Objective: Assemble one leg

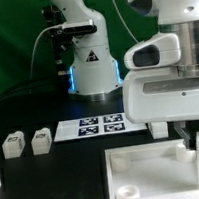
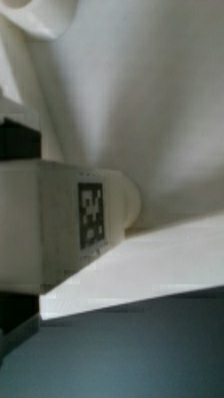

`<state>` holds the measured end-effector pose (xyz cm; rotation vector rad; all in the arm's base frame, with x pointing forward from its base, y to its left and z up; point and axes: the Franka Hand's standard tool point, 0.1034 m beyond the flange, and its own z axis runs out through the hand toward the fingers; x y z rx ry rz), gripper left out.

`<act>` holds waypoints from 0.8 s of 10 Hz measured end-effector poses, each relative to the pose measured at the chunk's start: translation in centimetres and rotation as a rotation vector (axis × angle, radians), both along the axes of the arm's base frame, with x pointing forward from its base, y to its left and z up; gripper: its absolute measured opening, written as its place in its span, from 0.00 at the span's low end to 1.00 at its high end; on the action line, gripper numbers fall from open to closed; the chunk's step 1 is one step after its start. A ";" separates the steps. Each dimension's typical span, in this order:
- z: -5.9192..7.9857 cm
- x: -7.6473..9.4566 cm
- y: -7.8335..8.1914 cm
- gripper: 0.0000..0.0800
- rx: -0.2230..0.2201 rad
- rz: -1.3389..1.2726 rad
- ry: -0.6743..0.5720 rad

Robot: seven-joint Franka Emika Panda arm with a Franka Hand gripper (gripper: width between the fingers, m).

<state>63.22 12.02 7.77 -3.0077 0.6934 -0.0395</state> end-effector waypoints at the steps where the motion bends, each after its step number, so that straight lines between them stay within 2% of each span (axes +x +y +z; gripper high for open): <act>1: 0.0 0.0 -0.1 0.37 0.015 -0.220 0.012; 3: -0.1 -0.3 0.1 0.37 0.053 -0.650 0.047; 4: -0.2 -0.2 0.0 0.37 0.096 -0.835 0.066; 7: -0.2 -0.1 -0.2 0.37 0.164 -1.223 0.097; 8: -0.2 -0.1 -0.2 0.37 0.164 -1.228 0.098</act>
Offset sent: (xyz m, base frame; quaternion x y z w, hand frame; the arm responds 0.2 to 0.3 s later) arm 0.0099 0.0159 0.0074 0.1190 -0.0494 0.5097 0.8506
